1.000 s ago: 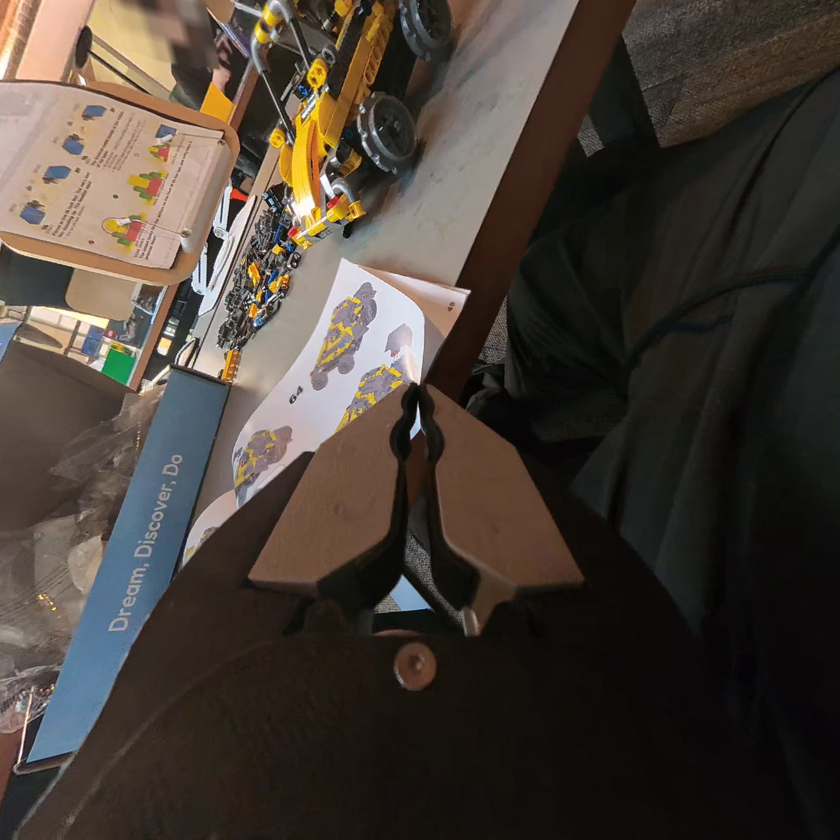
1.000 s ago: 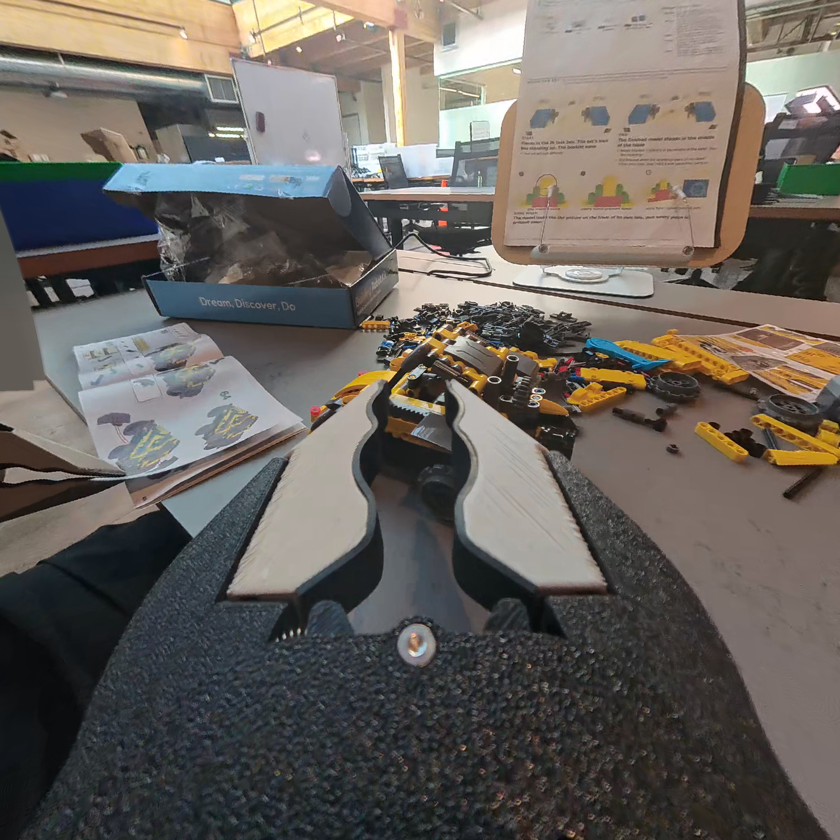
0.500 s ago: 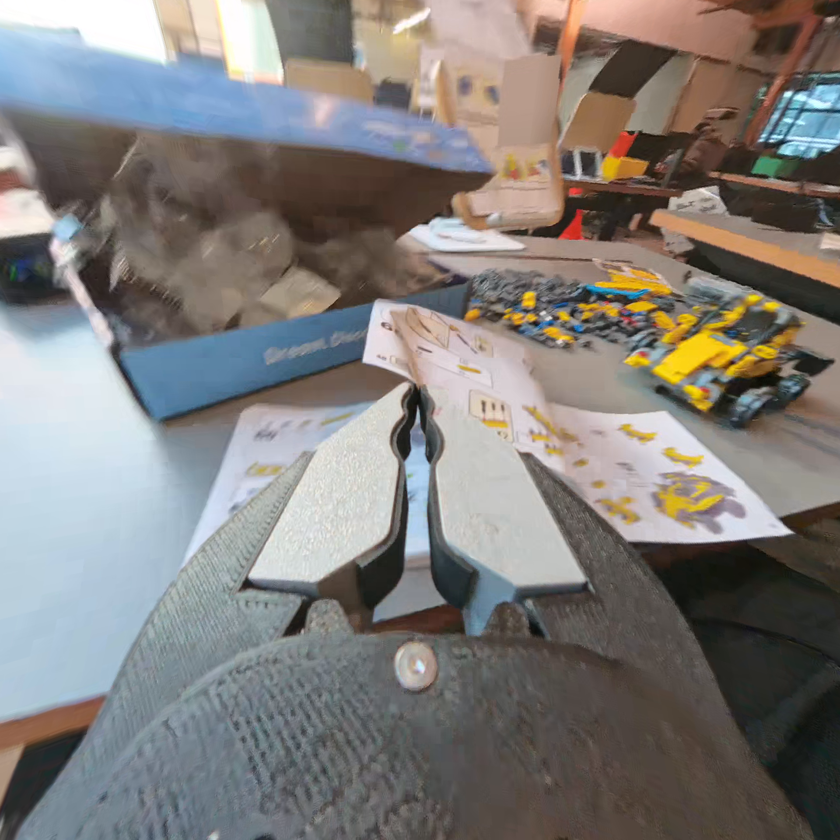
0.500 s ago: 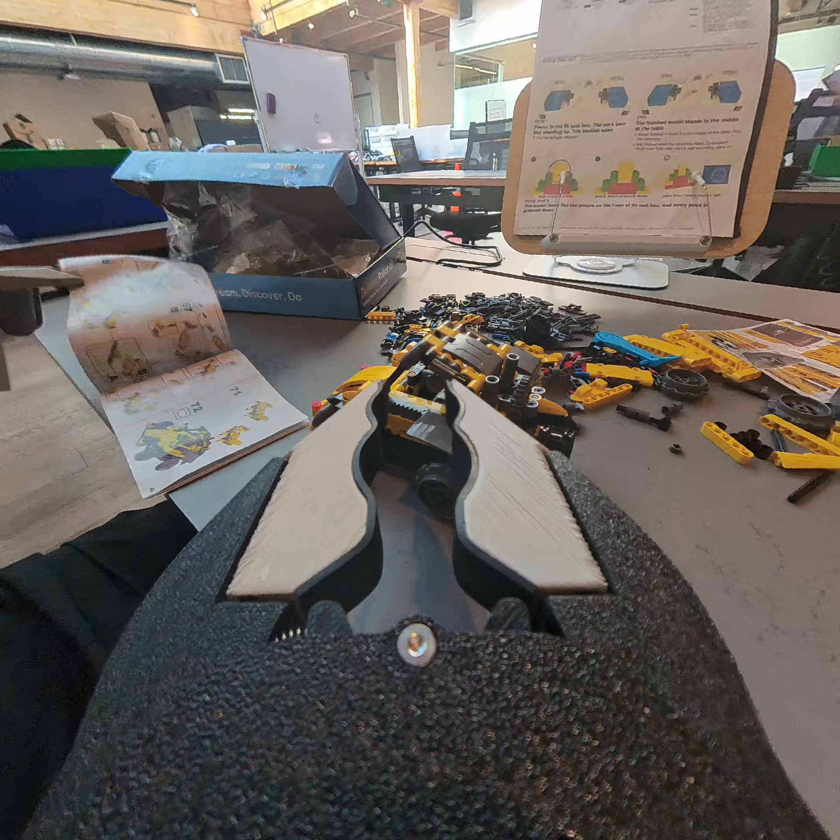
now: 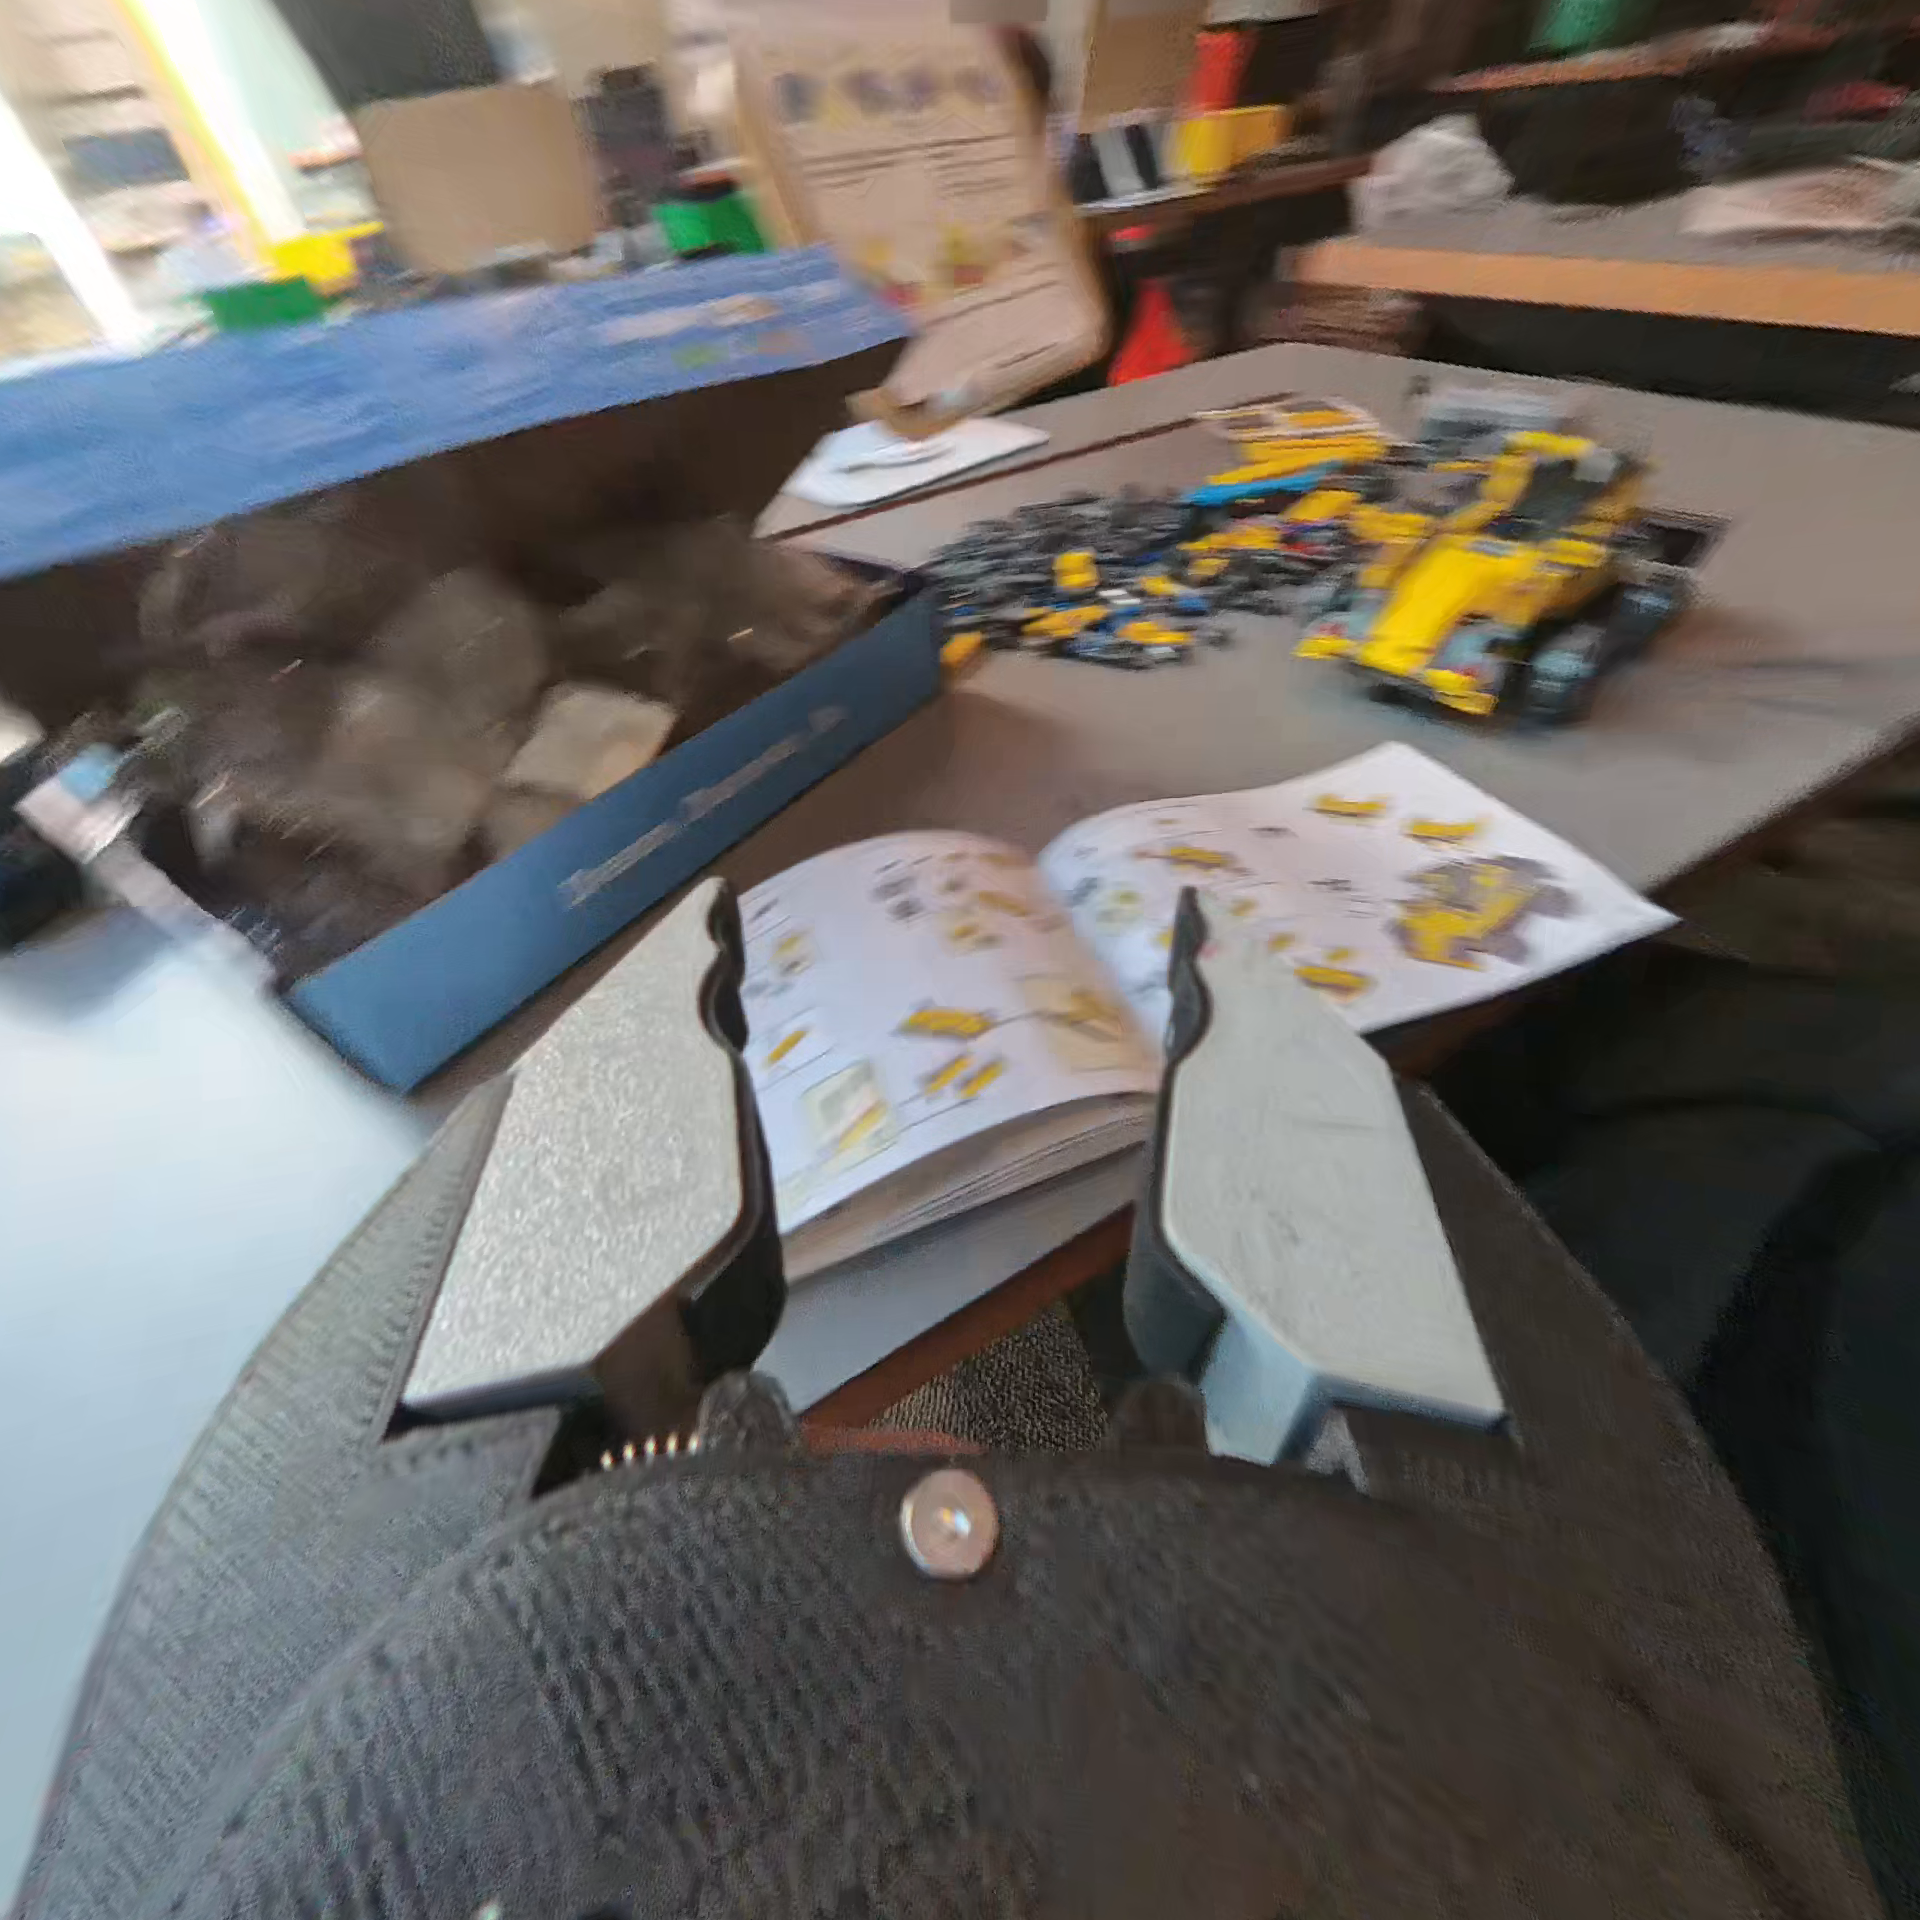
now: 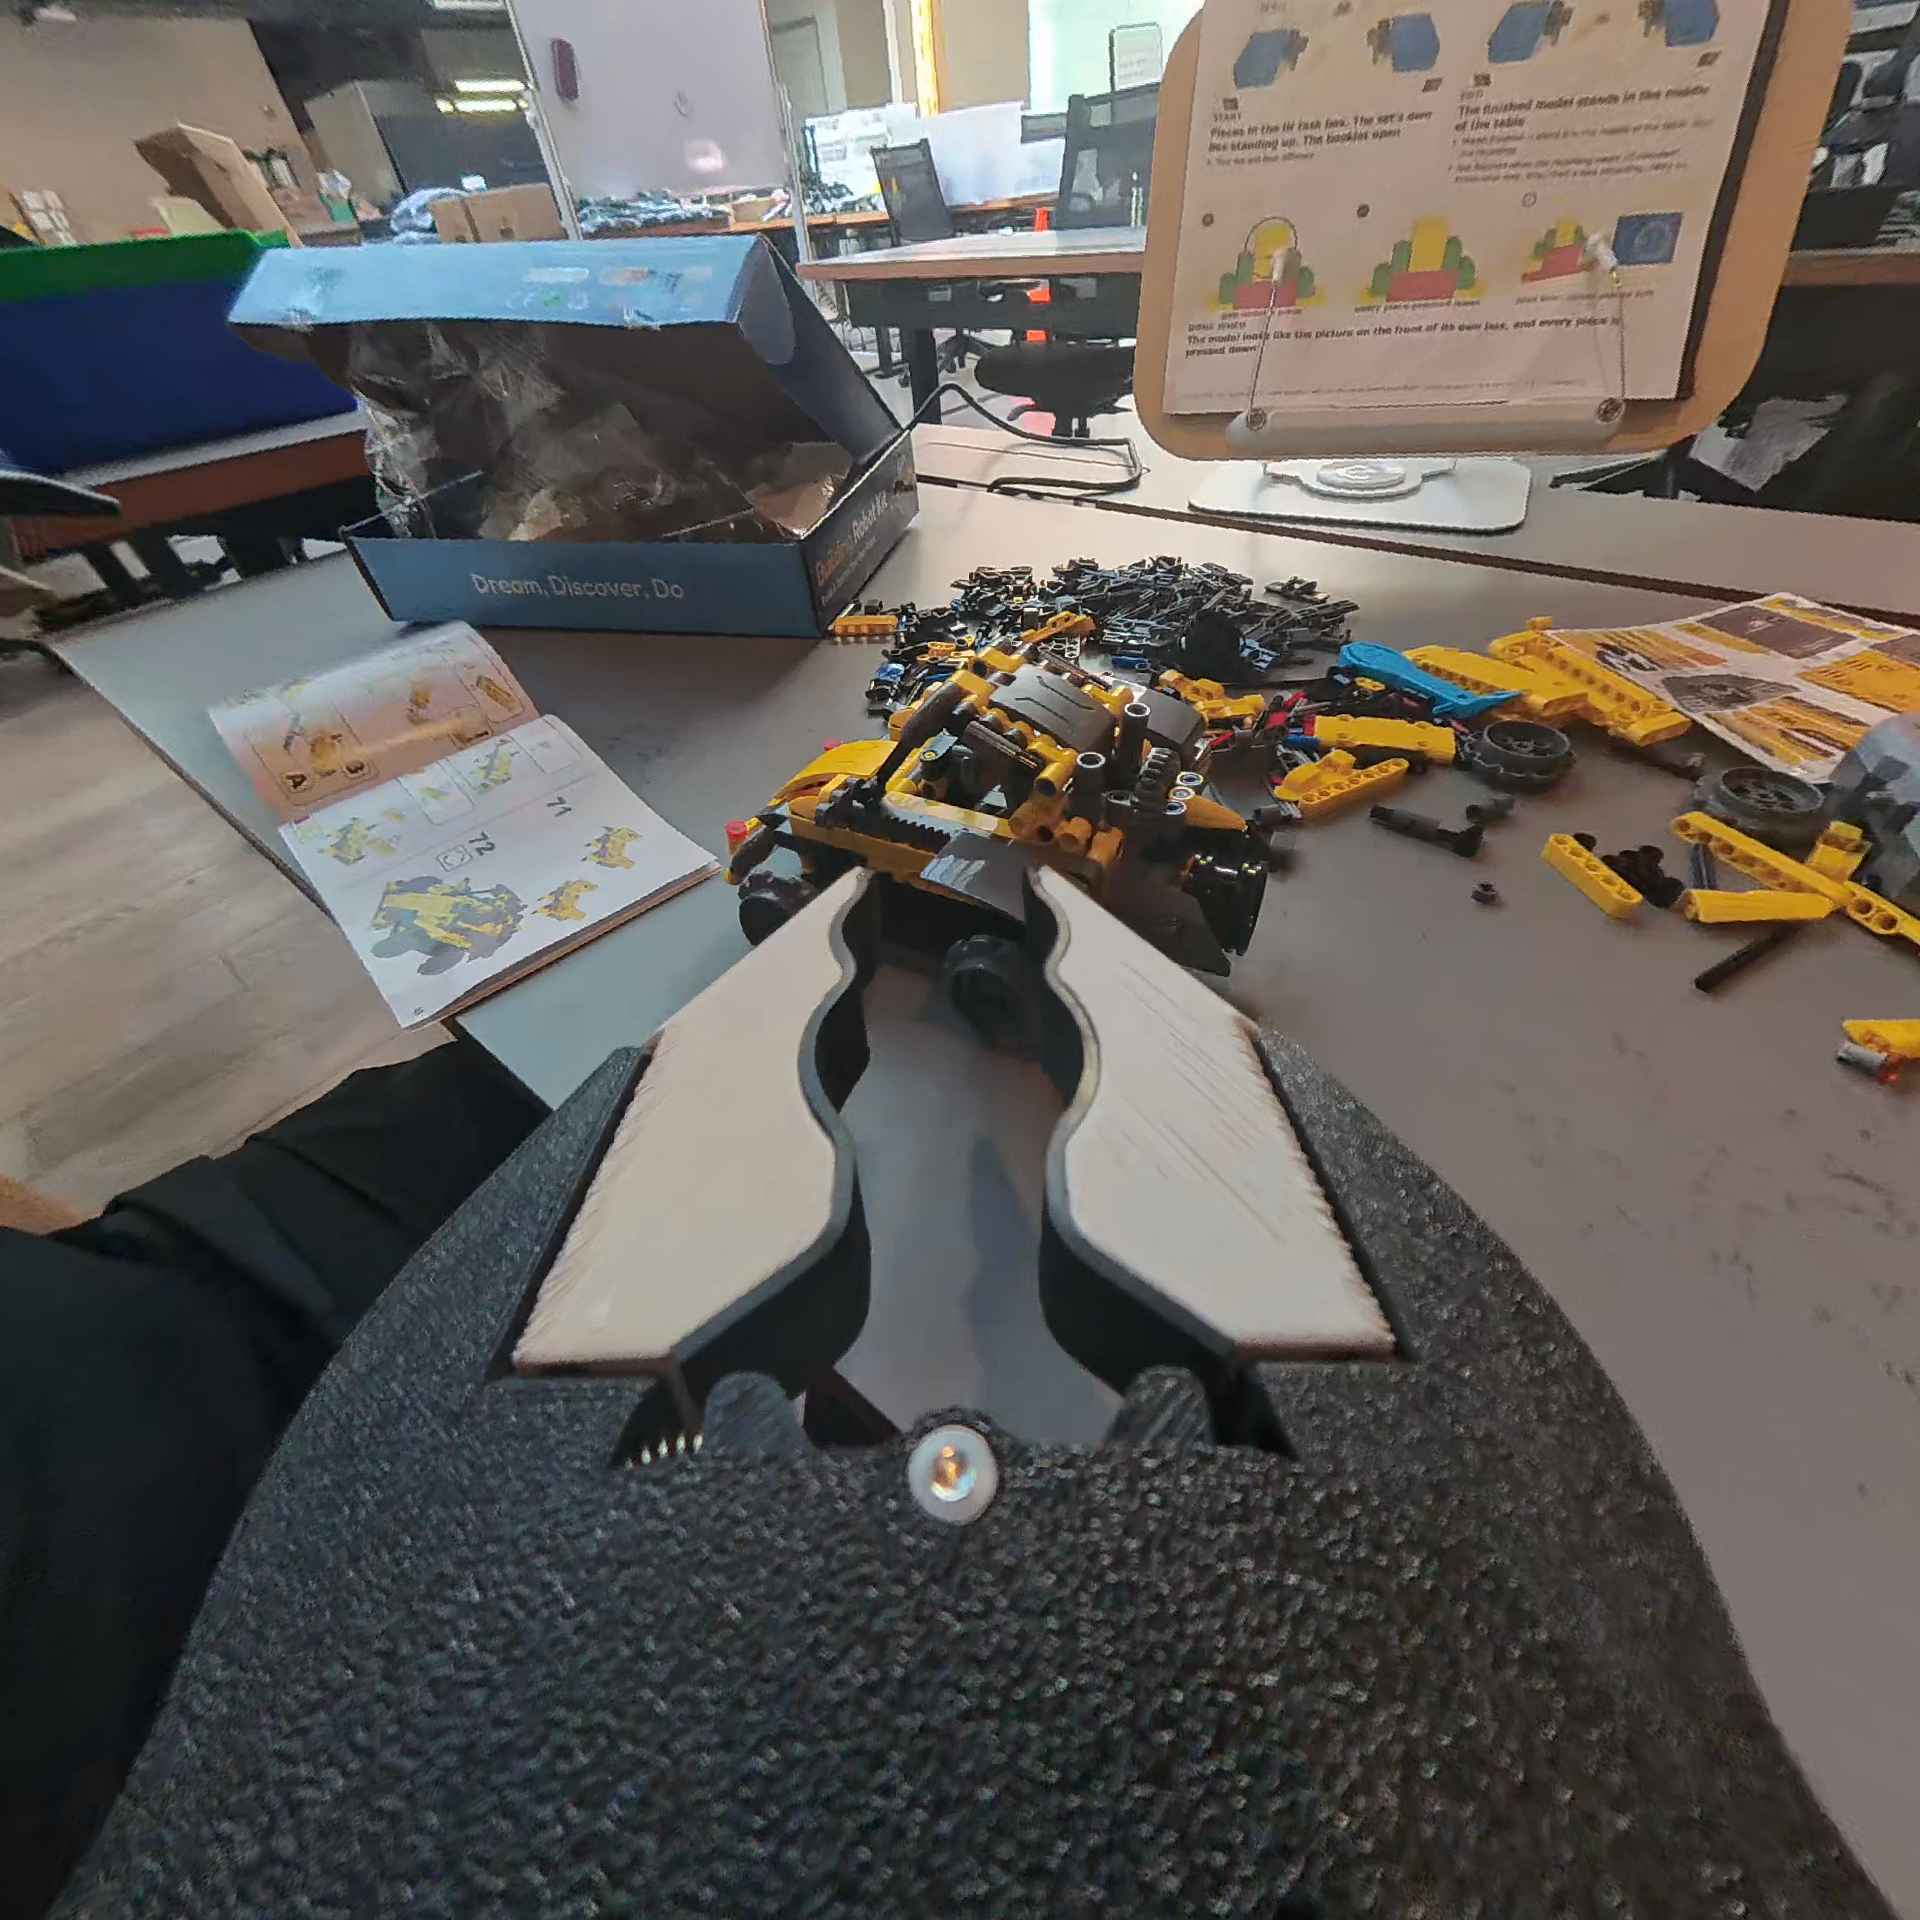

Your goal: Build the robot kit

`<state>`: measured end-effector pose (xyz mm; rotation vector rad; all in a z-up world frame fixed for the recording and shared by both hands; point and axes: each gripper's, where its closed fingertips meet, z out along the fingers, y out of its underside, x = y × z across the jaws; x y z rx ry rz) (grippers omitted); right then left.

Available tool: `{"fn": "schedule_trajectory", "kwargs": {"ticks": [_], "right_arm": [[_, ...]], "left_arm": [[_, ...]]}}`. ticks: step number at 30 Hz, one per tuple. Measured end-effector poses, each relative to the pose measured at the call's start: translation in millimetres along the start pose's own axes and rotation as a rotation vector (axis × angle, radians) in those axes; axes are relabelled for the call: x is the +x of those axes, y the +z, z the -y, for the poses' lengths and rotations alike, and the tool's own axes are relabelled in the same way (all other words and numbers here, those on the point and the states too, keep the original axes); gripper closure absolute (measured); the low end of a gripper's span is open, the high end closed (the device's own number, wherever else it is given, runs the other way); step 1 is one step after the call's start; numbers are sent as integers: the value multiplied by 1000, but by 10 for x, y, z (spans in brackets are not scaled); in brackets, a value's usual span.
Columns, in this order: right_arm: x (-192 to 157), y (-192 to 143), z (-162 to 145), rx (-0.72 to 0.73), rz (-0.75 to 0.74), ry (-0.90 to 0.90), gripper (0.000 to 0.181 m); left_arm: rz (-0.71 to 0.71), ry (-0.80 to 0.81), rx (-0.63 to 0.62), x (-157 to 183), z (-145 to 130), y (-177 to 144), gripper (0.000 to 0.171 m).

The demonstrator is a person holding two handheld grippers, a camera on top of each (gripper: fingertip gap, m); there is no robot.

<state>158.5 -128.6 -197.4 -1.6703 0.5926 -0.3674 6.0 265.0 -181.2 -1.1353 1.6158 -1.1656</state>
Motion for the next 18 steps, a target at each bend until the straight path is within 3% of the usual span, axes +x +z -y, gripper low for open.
{"fn": "schedule_trajectory", "kwargs": {"ticks": [1,3,6,9,12,15,18], "right_arm": [[-4,-28,-2,2,-3,-3,157],[-23,-63,-13,7,0,-1,157],[-65,-76,-39,15,20,22,157],[-114,-124,-36,23,37,31,157],[-101,-199,-62,10,19,-2,157],[-74,-229,-90,8,11,-6,158],[-79,-203,-133,-9,29,-4,158]], "left_arm": [[-145,72,-9,306,66,29,99],[-400,227,-148,838,-88,82,108],[-417,441,-339,966,-495,388,116],[-462,367,-473,1087,-731,616,126],[-457,268,-553,1200,-832,765,147],[-407,161,-535,1334,-797,942,169],[-361,38,-478,1452,-722,1114,171]]}}
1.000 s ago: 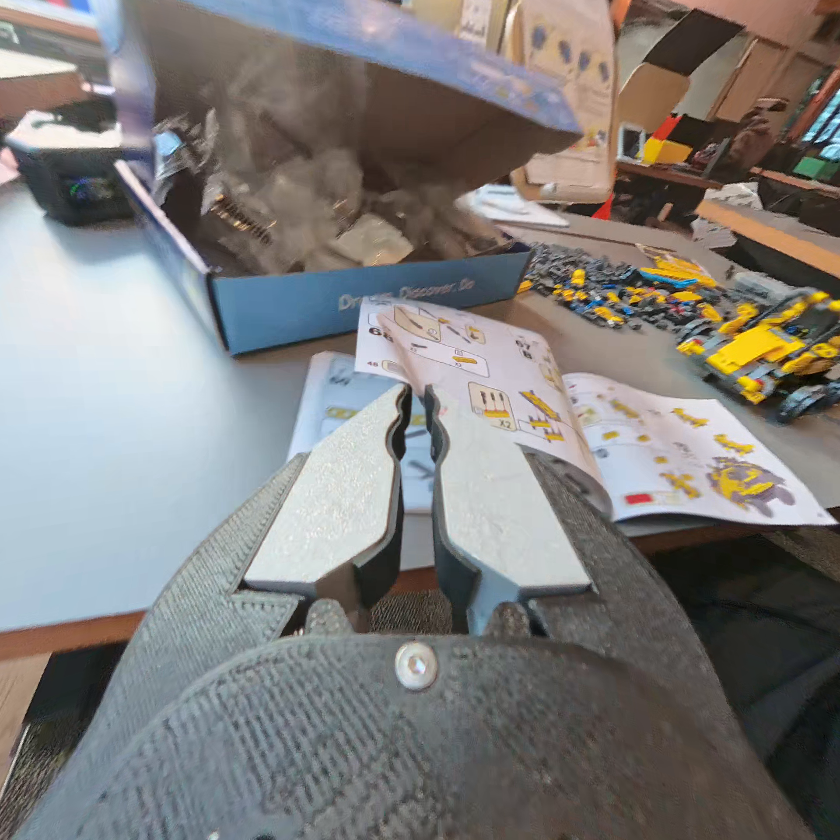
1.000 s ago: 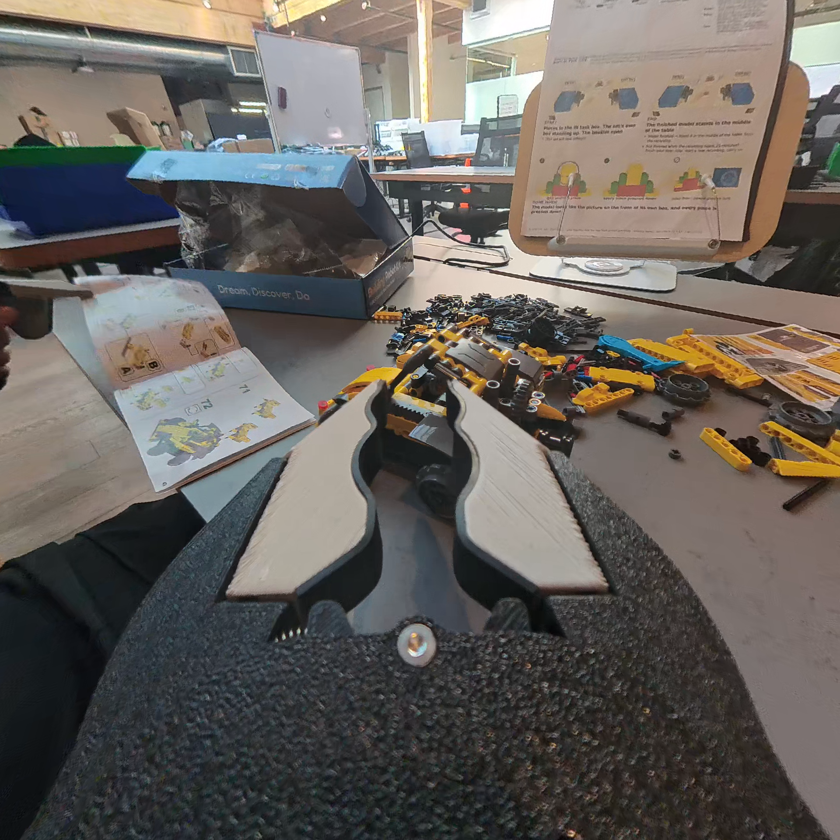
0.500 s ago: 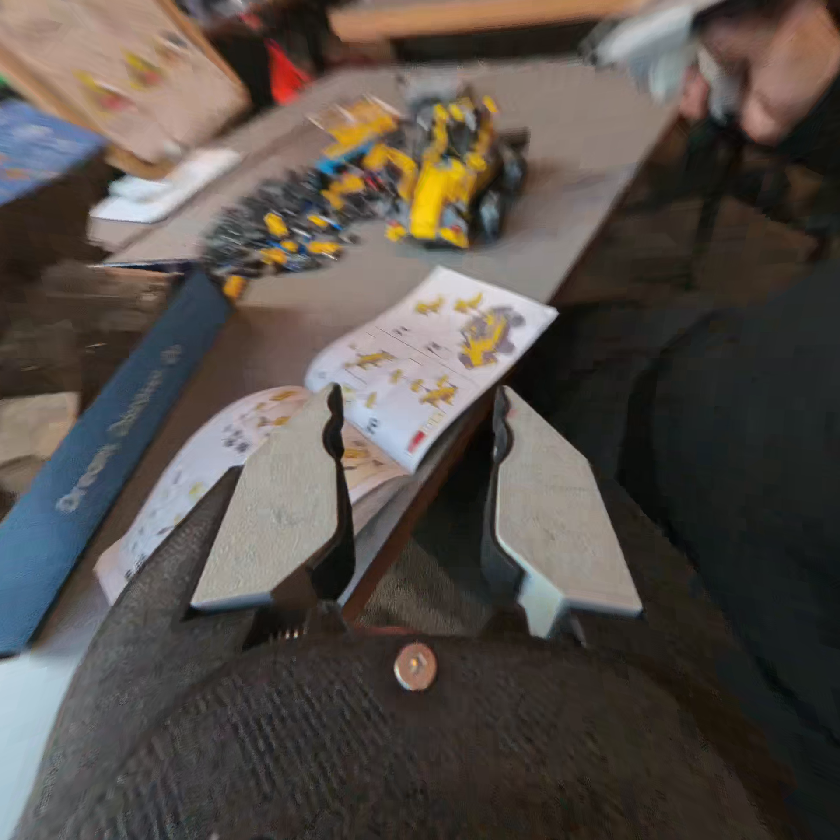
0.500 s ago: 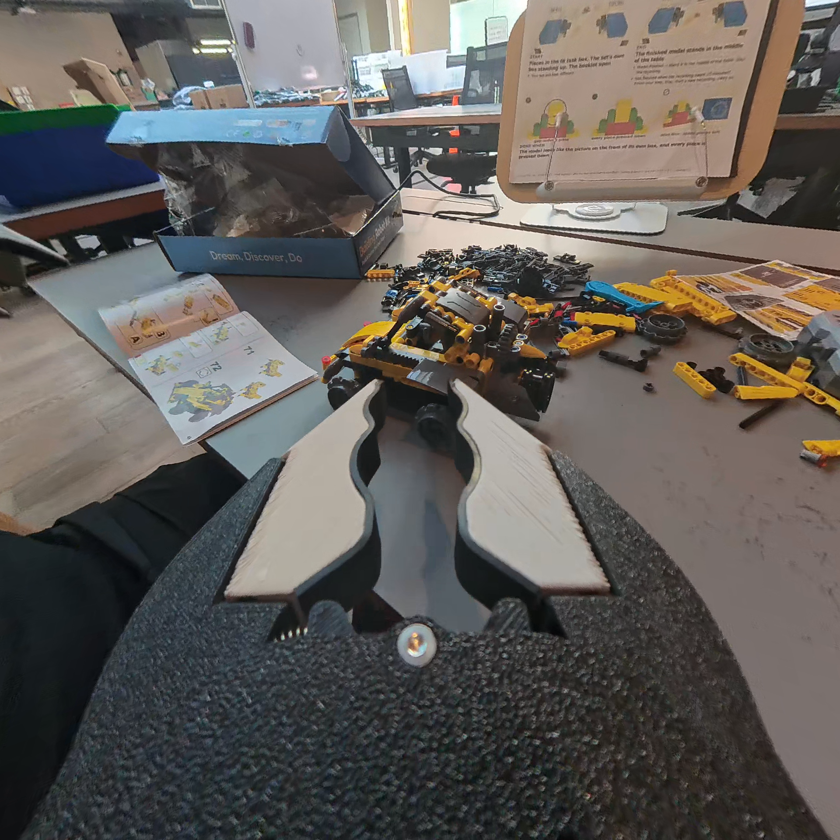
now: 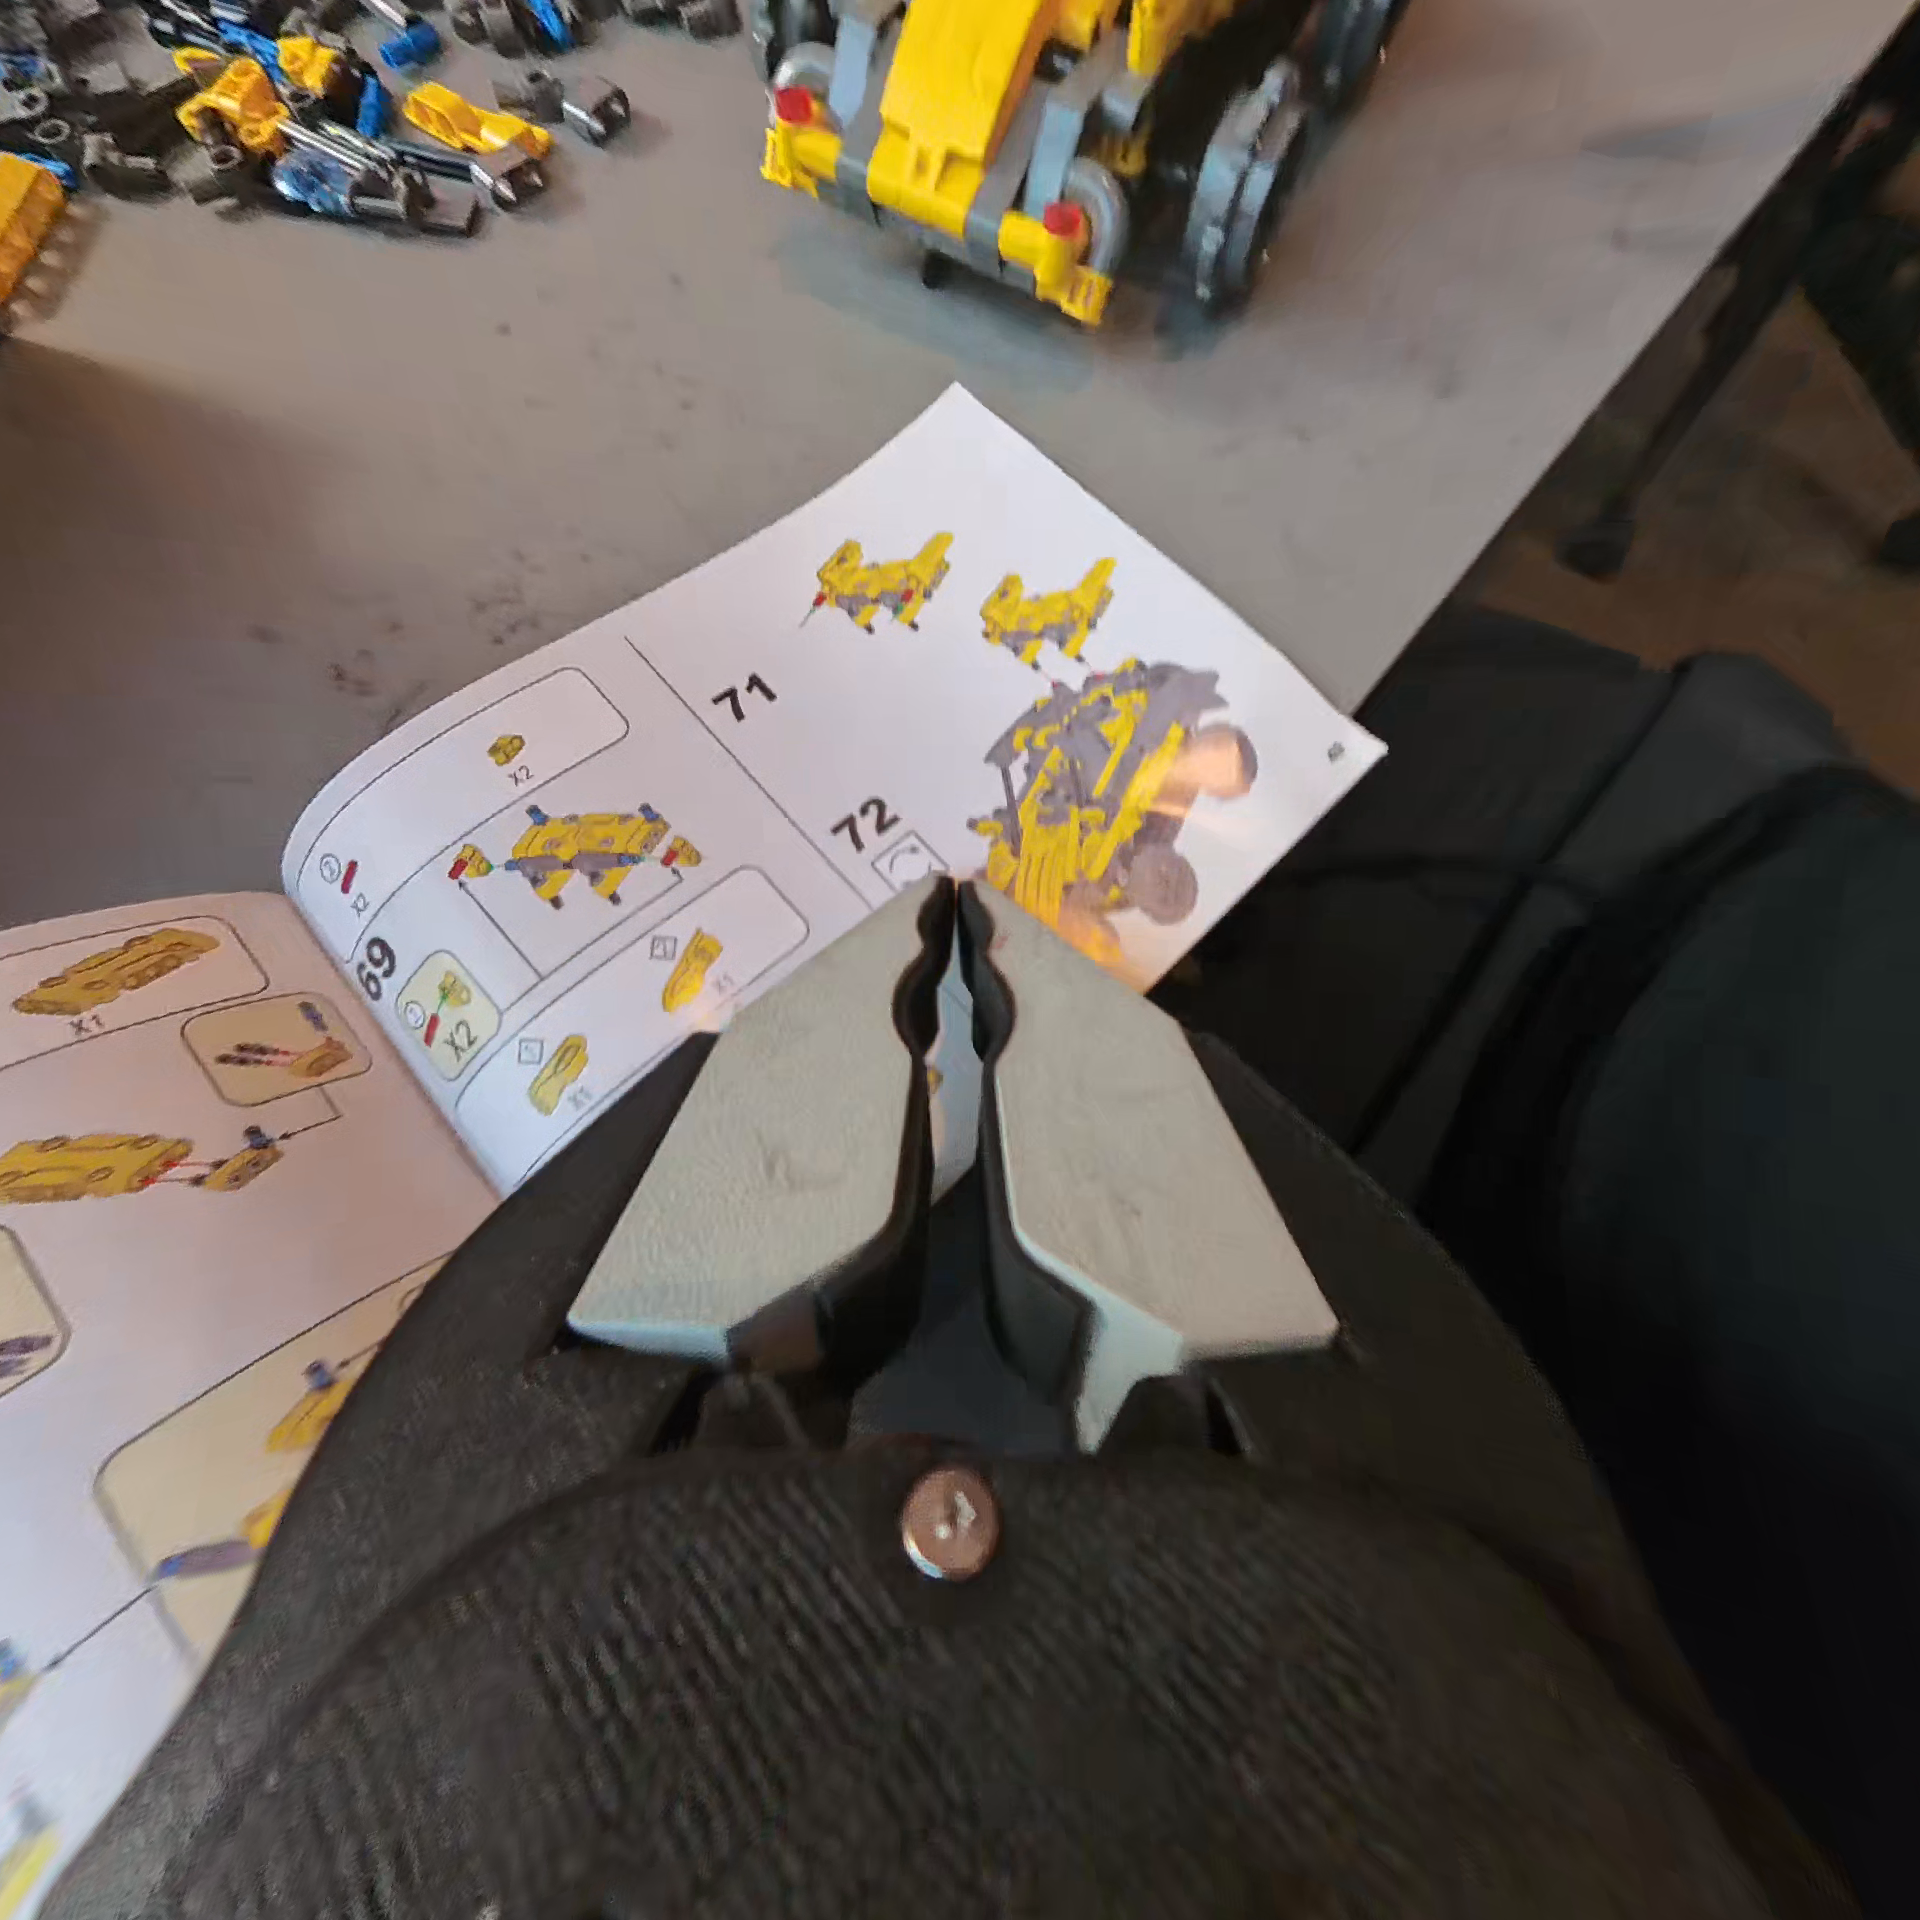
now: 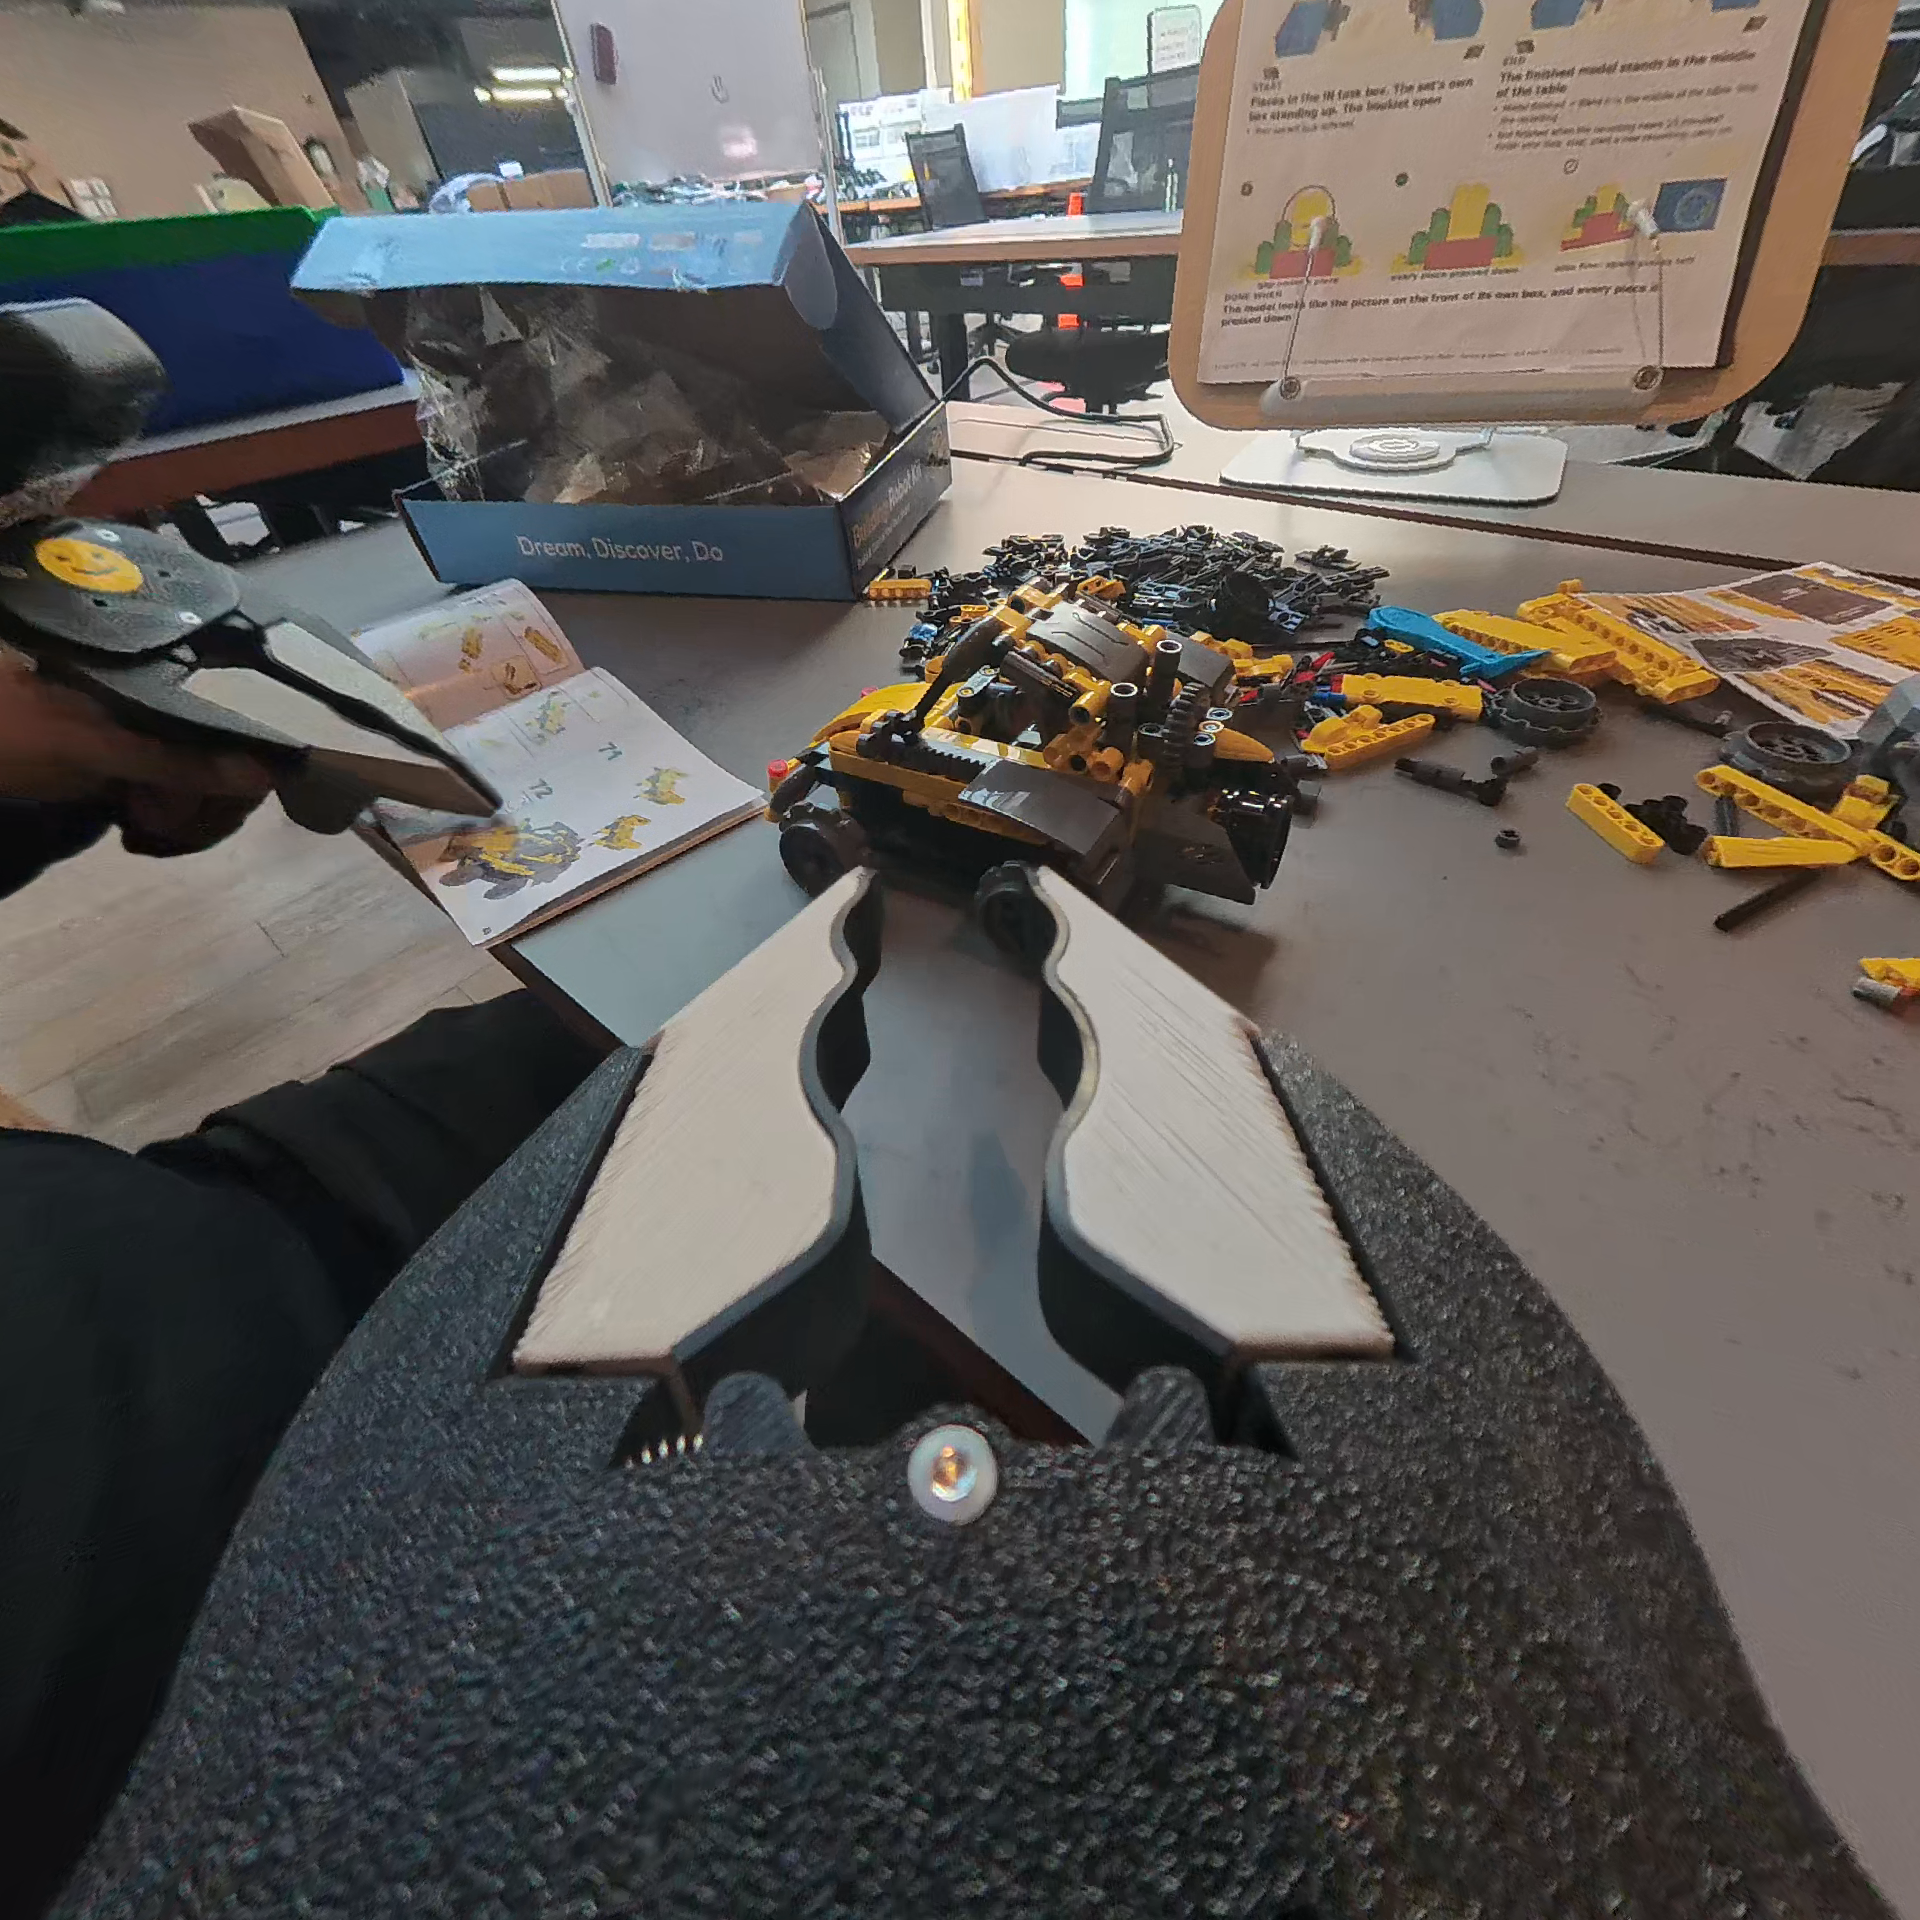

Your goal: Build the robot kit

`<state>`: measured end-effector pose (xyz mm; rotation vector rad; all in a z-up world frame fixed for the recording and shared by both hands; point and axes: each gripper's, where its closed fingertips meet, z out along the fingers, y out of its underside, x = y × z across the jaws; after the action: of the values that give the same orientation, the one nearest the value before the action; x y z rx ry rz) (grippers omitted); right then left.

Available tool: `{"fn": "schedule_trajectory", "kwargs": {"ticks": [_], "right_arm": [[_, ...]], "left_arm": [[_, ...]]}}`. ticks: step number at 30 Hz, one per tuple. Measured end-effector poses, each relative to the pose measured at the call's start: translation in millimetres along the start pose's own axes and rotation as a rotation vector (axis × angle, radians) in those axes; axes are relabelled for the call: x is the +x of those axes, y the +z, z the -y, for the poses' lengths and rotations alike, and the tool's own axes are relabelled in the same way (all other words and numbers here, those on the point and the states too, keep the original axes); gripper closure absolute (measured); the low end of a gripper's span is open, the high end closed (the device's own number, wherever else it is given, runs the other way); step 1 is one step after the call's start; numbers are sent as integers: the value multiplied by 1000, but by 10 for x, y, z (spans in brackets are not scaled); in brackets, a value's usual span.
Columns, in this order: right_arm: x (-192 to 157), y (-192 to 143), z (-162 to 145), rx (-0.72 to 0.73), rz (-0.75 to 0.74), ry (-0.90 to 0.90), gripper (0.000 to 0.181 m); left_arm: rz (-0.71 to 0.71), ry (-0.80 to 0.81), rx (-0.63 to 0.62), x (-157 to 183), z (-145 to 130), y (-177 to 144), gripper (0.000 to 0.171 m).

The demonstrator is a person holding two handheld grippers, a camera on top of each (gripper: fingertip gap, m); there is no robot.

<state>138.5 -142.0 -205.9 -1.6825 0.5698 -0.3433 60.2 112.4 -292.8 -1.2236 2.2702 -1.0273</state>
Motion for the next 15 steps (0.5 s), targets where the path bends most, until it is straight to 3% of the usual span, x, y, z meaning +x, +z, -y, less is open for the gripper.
{"fn": "schedule_trajectory", "kwargs": {"ticks": [2,5,9,15], "right_arm": [[19,21,-45,-25,-6,-24,157],[67,32,-74,-45,-20,-34,157],[108,30,-74,-40,-24,-17,157],[198,51,-127,-27,-42,9,157]], "left_arm": [[18,-45,58,-2,85,48,171],[34,-74,150,11,216,-24,144],[49,-6,169,68,224,-284,128],[66,137,191,122,52,-686,123]]}}
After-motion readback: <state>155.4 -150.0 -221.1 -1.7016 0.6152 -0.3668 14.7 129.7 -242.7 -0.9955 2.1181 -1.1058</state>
